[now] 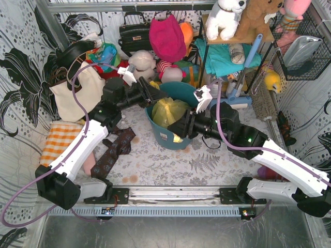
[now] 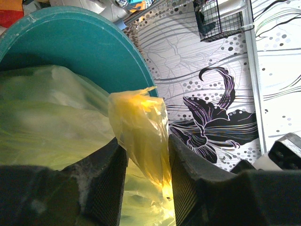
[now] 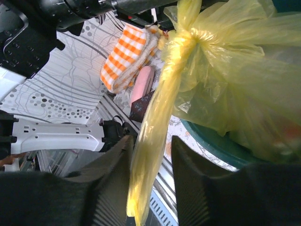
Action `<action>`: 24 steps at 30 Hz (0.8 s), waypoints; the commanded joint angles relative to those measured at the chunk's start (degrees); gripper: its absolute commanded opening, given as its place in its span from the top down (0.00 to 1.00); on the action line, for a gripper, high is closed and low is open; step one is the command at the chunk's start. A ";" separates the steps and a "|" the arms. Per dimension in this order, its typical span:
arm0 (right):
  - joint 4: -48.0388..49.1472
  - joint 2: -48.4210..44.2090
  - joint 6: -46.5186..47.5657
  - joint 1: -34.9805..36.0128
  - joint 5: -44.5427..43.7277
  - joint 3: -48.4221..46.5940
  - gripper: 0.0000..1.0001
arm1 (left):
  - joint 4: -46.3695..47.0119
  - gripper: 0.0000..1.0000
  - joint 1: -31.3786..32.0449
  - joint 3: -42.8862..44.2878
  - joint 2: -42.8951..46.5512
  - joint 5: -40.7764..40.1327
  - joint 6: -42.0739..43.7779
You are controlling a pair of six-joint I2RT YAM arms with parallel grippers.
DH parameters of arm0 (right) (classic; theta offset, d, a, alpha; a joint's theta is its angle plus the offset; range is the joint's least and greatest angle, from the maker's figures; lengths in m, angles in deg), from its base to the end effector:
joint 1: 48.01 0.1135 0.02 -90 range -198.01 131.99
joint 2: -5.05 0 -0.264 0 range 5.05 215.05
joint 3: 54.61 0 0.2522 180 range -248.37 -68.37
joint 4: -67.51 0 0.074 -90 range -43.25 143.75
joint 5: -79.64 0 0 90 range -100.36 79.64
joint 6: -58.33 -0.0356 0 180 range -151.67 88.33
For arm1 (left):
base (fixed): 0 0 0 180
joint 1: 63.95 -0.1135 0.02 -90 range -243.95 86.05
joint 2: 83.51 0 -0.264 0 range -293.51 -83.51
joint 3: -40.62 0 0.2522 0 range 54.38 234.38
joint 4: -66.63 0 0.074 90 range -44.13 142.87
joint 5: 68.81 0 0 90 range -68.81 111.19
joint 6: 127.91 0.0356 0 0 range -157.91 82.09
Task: Tie the trash bag
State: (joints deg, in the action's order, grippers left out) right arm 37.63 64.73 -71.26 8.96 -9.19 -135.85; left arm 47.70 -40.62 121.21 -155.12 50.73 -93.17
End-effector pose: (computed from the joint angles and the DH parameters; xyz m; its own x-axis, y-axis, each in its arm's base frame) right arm 0.1246 0.1930 0.4182 -0.6020 0.2430 -0.7606 -0.6042 0.4842 0.6329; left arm 0.2586 -0.1307 0.3852 -0.7400 -0.4594 -0.4913 0.3201 0.4019 -0.8579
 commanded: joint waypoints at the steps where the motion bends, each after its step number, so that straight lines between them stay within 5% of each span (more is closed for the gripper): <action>1: 2.19 -0.50 2.22 0.11 2.76 0.31 0.69 | 3.50 0.55 0.22 2.12 -0.19 1.10 1.47; 7: 7.31 -0.75 7.12 0.13 4.95 2.29 0.89 | 3.61 0.57 0.22 2.25 -0.47 1.06 1.47; 12: 18.55 -2.24 13.06 0.12 3.77 8.03 0.94 | 3.71 0.61 0.18 2.12 -0.36 1.06 1.81; 18: 40.21 -4.95 27.44 0.08 6.36 17.74 1.00 | 3.97 0.79 0.22 1.78 -0.65 0.98 3.16; 24: 48.24 -2.45 47.05 0.12 13.59 18.37 1.00 | 5.32 0.94 0.22 2.05 -2.43 2.42 4.91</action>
State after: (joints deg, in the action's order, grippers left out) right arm 73.32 61.58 -40.36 8.96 -2.20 -117.84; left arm 48.93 -40.62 121.21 -156.22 51.17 -90.81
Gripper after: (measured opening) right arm 0.003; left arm 0.088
